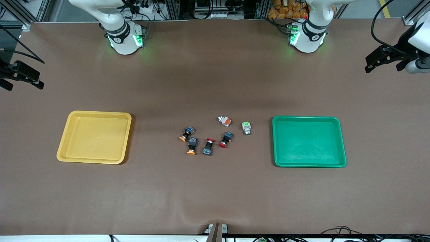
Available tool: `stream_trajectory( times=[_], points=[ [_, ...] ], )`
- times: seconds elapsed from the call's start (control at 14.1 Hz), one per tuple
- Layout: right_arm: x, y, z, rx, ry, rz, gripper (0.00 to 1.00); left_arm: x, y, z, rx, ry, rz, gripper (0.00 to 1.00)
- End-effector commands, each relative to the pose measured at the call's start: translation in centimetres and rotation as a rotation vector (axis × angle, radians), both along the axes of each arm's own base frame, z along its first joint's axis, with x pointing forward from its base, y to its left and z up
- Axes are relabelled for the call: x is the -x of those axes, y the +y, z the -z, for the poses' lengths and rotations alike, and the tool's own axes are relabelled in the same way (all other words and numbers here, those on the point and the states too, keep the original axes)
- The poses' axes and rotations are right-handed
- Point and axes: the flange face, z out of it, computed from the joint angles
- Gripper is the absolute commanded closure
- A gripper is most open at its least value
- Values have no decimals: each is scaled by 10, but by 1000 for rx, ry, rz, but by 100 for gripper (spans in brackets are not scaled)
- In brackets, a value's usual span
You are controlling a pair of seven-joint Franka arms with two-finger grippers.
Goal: Place green and yellow buttons in trays
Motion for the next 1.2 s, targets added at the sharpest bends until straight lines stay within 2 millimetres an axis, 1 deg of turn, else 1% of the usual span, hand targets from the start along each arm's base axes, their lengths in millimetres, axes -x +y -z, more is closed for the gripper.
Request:
stream_trajectory(
  times=[0.0, 0.14, 0.35, 0.85, 1.13],
  points=[
    [2, -5, -2, -3, -3, 12, 0, -4, 2, -4, 11, 11, 11, 0],
    [2, -5, -1, -3, -3, 20, 0, -4, 5, -3, 14, 28, 5, 0],
    [2, -5, -1, -3, 0, 20, 0, -16, 2, 6, 11, 43, 14, 0],
    [2, -4, -1, -3, -2, 17, 0, -16, 1, 12, 11, 54, 13, 0],
    [1, -5, 0, -3, -3, 19, 0, -18, 2, 11, 11, 41, 11, 0]
  ],
)
